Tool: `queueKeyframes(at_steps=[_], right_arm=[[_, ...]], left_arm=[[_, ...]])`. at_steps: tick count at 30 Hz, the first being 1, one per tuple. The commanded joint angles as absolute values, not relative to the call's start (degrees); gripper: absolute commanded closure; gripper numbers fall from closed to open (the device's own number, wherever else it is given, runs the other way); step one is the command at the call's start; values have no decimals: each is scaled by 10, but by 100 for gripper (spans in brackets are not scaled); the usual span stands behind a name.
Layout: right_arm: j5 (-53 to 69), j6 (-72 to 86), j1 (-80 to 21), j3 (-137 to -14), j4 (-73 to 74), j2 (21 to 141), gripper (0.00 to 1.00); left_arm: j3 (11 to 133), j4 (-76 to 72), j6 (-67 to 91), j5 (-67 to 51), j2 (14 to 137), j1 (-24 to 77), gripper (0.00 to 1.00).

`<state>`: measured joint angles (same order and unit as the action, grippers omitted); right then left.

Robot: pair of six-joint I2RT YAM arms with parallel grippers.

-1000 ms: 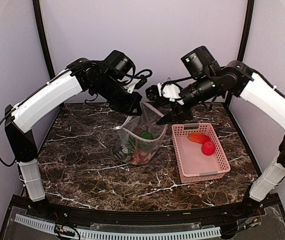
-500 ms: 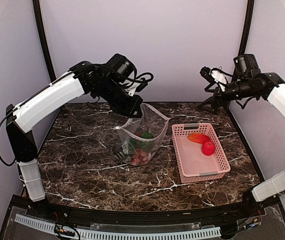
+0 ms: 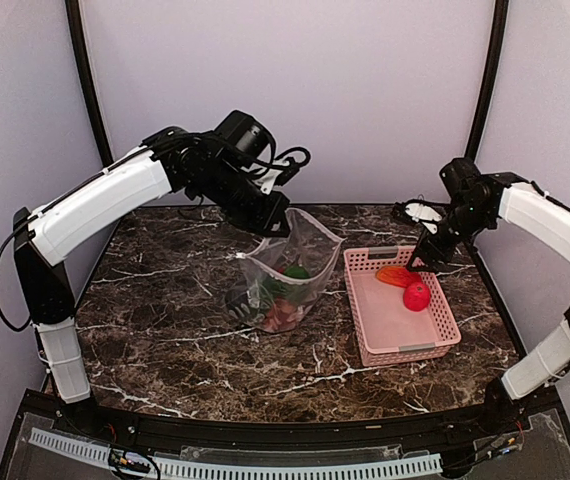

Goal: Place the food in the zip-top bag and seal the zipper
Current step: Pick up the fake vegetable from the bin.

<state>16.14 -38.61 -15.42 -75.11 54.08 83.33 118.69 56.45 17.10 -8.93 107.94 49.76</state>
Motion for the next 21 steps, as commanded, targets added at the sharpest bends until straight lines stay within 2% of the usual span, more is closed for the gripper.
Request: queueKeyframes(at_steps=[1, 11, 21], right_arm=[[121, -419, -153, -738, 599, 853, 22], [45, -426, -153, -710, 582, 893, 21], [31, -440, -153, -689, 533, 937, 23]], left_arm=[[1159, 544, 171, -104, 1048, 496, 99], [1142, 525, 182, -119, 1046, 496, 99], [1143, 525, 182, -119, 1044, 496, 99]])
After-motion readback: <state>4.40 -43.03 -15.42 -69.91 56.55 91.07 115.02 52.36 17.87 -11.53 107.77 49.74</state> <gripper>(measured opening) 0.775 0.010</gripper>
